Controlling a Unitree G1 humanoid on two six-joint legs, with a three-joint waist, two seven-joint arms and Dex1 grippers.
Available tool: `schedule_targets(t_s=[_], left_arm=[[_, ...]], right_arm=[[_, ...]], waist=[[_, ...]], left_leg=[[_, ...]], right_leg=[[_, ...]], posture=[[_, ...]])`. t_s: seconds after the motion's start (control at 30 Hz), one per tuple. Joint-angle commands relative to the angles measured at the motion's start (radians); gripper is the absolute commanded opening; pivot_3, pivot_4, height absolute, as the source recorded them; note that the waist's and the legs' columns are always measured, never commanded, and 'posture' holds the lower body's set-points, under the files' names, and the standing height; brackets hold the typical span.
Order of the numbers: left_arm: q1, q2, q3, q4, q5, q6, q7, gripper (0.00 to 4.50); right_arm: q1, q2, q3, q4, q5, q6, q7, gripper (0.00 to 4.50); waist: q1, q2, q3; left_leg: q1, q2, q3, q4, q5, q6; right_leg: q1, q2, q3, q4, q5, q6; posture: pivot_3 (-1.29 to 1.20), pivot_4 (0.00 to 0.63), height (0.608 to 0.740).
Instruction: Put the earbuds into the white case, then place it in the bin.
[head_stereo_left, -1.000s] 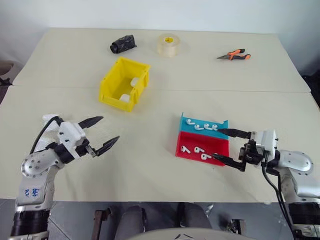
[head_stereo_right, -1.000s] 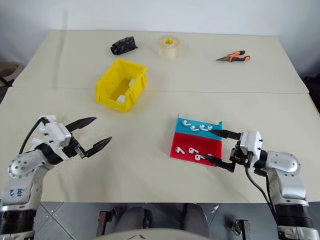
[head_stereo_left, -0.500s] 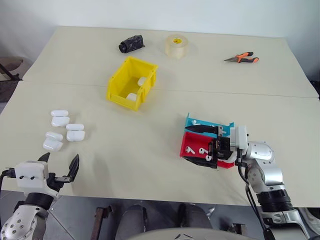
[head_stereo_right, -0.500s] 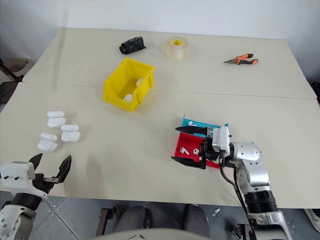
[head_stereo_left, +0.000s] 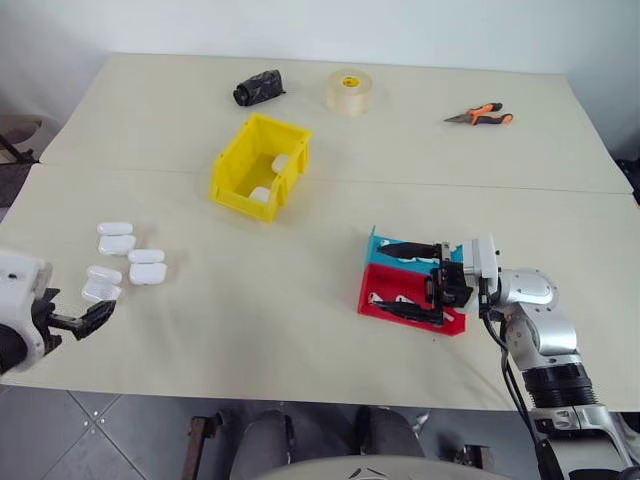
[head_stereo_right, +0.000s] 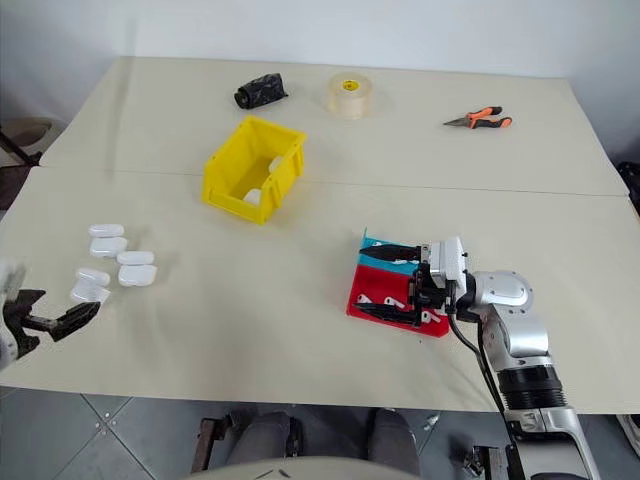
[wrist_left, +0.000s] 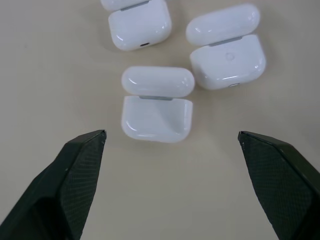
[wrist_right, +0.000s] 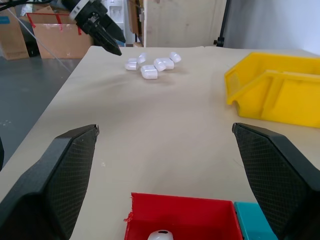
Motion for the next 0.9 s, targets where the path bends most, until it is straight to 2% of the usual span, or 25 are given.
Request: schedule_targets(t_s=[0.03, 0.23, 0.47, 0.83, 0.9], left_arm=[[-0.049, 0.117, -0.1, 0.115, 0.047, 0.013, -0.074, 4.49], [-0.184, 0.219, -0.269, 0.309, 0.073, 0.0, -0.191, 4.49], [-0.31, 0.253, -0.454, 0.433, 0.148, -0.034, -0.26, 4.49], [-0.397, 0.215, -0.558, 0.495, 0.214, -0.033, -0.291, 4.49], [-0.388, 0.218, -0.56, 0.495, 0.219, -0.025, -0.297, 4.09]], right_arm=[[-0.009, -0.006, -0.011, -0.03, 0.016, 0.013, 0.007, 4.5], [0.011, -0.011, -0.022, -0.07, 0.021, 0.03, -0.007, 4.5], [0.038, -0.008, -0.032, -0.105, 0.018, 0.038, -0.034, 4.5], [0.063, -0.007, -0.039, -0.132, 0.016, 0.03, -0.075, 4.5], [0.067, -0.007, -0.038, -0.135, 0.015, 0.028, -0.079, 4.5]], waist=[[-0.003, 0.0, 0.0], [-0.023, 0.0, 0.0], [-0.029, -0.002, 0.001], [-0.029, -0.003, 0.002], [-0.03, -0.003, 0.002]], left_leg=[[0.002, 0.0, 0.002, -0.003, 0.0, 0.0], [0.007, 0.001, 0.01, -0.014, 0.001, -0.002], [0.004, 0.001, 0.019, -0.014, 0.001, -0.003], [0.005, 0.002, 0.022, -0.013, 0.001, -0.003], [0.005, 0.002, 0.023, -0.013, 0.001, -0.003]], right_leg=[[0.0, 0.0, 0.002, -0.001, 0.0, 0.0], [-0.005, 0.003, 0.008, -0.001, 0.0, -0.001], [-0.014, 0.003, 0.013, 0.002, 0.0, -0.001], [-0.016, 0.004, 0.017, 0.004, 0.0, -0.001], [-0.016, 0.004, 0.017, 0.005, 0.0, -0.001]], posture=[[0.0, 0.15, 0.74], [0.0, 0.15, 0.74], [0.0, 0.15, 0.74], [0.0, 0.15, 0.74], [0.0, 0.15, 0.74]])
